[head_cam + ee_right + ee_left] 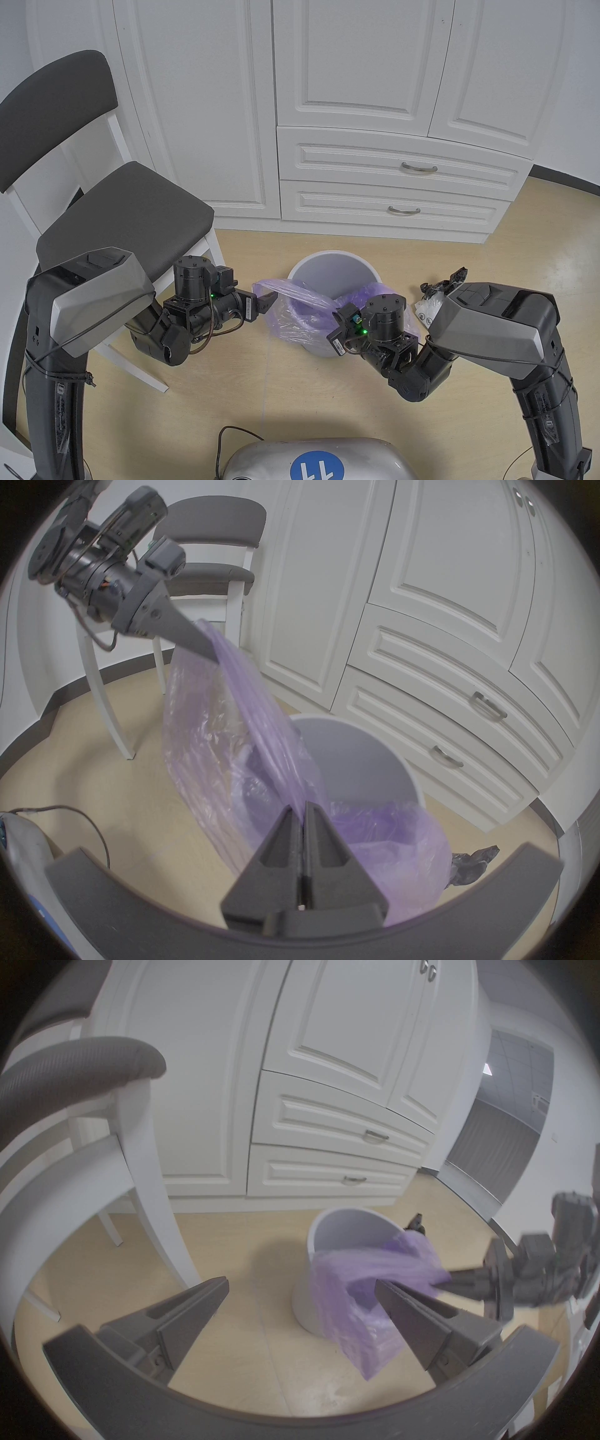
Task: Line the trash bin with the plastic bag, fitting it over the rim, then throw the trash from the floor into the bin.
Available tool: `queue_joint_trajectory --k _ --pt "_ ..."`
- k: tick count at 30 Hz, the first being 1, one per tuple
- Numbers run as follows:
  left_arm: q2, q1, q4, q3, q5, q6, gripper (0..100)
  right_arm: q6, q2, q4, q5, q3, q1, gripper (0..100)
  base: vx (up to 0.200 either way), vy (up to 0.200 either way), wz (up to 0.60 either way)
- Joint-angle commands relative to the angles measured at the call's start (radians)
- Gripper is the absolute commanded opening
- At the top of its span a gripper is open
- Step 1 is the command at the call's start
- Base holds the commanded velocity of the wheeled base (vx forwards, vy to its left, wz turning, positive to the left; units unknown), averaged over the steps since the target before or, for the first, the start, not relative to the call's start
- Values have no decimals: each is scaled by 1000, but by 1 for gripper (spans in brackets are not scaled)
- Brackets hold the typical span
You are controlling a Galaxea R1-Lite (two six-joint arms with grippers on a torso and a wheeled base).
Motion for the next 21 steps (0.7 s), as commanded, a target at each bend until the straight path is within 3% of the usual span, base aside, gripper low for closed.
queue_joint_trajectory --k 1,6,11,19,21 --pt "9 25 4 64 -79 57 100 -1 -3 29 -8 -89 -22 0 0 0 0" --pt "-5 62 2 136 -161 184 100 1 8 84 -14 -199 -44 0 0 0 0" --pt "-32 59 2 175 -165 208 100 -1 51 143 -29 -333 -53 0 0 0 0" --pt "-98 45 -2 257 -193 277 100 -7 216 439 -34 -842 -73 0 0 0 0" --pt "-104 37 -4 262 -193 280 100 -8 262 522 -37 -892 -75 0 0 0 0"
